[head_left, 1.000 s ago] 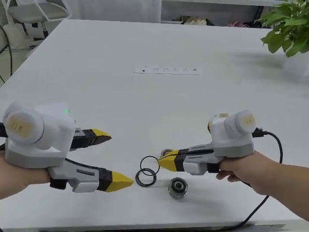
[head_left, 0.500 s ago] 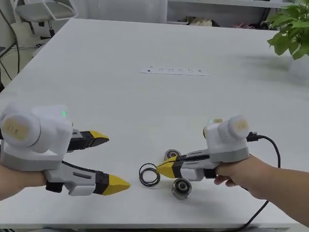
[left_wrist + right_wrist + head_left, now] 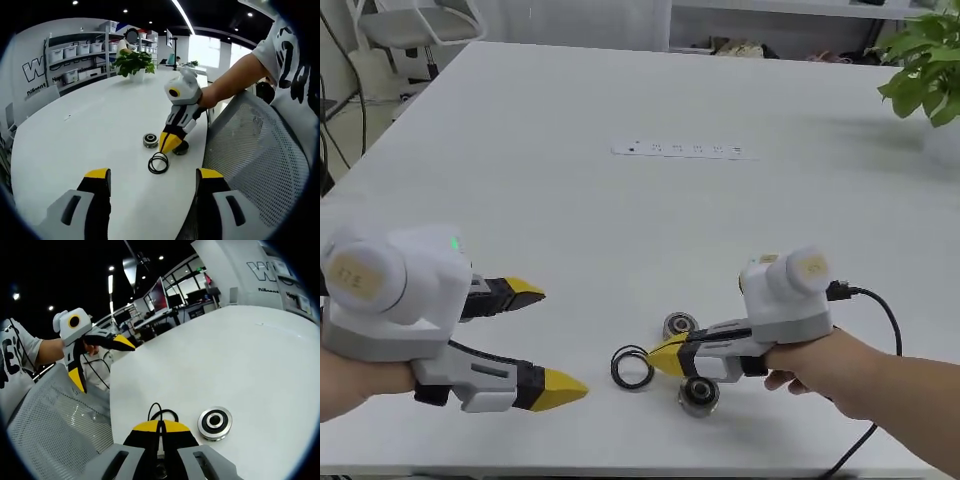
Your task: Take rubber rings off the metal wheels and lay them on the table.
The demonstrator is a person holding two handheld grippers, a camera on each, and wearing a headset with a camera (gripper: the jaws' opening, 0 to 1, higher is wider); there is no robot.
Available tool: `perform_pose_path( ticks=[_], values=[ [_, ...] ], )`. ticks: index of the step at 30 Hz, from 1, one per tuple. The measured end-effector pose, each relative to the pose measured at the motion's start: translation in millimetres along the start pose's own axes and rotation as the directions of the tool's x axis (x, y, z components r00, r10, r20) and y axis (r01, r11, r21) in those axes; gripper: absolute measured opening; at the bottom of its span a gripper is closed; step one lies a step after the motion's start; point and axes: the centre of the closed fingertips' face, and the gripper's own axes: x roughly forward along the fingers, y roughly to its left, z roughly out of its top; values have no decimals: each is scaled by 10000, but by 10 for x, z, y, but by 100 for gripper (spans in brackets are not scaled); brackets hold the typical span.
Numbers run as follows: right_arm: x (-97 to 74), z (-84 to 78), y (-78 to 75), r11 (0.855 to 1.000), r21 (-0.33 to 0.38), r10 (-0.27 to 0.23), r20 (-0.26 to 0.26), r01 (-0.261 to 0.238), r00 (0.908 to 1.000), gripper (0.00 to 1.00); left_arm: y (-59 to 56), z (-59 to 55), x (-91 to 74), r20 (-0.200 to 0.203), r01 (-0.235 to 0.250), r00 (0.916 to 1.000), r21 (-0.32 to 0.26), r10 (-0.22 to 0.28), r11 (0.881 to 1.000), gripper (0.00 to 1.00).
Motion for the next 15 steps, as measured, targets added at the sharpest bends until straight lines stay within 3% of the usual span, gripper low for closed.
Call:
perform_pose_path(
  ticks=[15],
  values=[
    [20, -46, -66, 9994, 163, -312, -143, 314, 9994, 0, -8, -7, 5, -42, 22, 10000, -41, -22, 10000, 67]
  ],
)
